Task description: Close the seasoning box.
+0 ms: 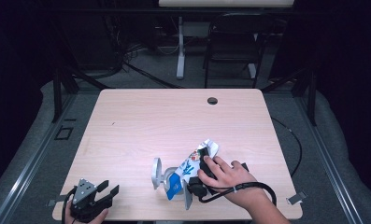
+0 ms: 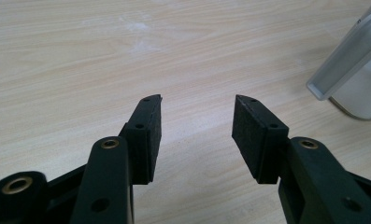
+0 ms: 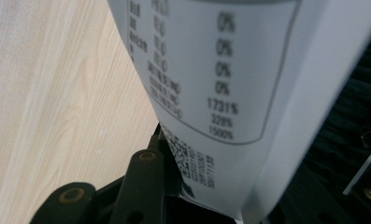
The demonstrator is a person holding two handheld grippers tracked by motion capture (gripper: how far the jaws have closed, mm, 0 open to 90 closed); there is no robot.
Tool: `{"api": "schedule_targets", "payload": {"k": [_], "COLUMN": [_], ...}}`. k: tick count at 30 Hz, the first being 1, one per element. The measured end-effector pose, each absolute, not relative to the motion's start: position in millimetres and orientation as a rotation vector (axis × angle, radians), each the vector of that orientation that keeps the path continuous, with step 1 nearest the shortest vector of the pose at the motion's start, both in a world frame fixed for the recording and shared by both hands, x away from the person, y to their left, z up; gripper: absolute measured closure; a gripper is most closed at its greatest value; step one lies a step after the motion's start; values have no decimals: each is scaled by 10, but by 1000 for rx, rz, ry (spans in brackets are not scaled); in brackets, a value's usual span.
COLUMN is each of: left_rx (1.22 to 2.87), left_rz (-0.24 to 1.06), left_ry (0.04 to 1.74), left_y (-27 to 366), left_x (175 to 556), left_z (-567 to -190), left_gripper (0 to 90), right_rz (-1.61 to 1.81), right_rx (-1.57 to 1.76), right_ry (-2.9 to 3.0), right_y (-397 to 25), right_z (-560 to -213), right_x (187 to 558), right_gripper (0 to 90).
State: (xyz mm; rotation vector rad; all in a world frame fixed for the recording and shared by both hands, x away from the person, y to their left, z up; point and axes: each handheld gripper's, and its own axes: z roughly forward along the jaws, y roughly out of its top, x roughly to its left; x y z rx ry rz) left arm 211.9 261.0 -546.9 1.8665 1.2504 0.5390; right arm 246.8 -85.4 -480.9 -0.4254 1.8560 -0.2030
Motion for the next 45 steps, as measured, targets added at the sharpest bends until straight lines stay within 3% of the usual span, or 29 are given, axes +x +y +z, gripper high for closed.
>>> {"api": "schedule_targets", "payload": {"k": [45], "left_rx": [1863], "left_rz": [538], "left_ry": [1253], "left_y": [2618], "left_x": [2123], "left_z": [-5479], "left_gripper": [530], "right_rz": [-200], "right_rx": [-426], "right_ry": [1855], "right_y": [-858], "right_z": [-4776], "right_x": [2440], "right_gripper": [748]}}
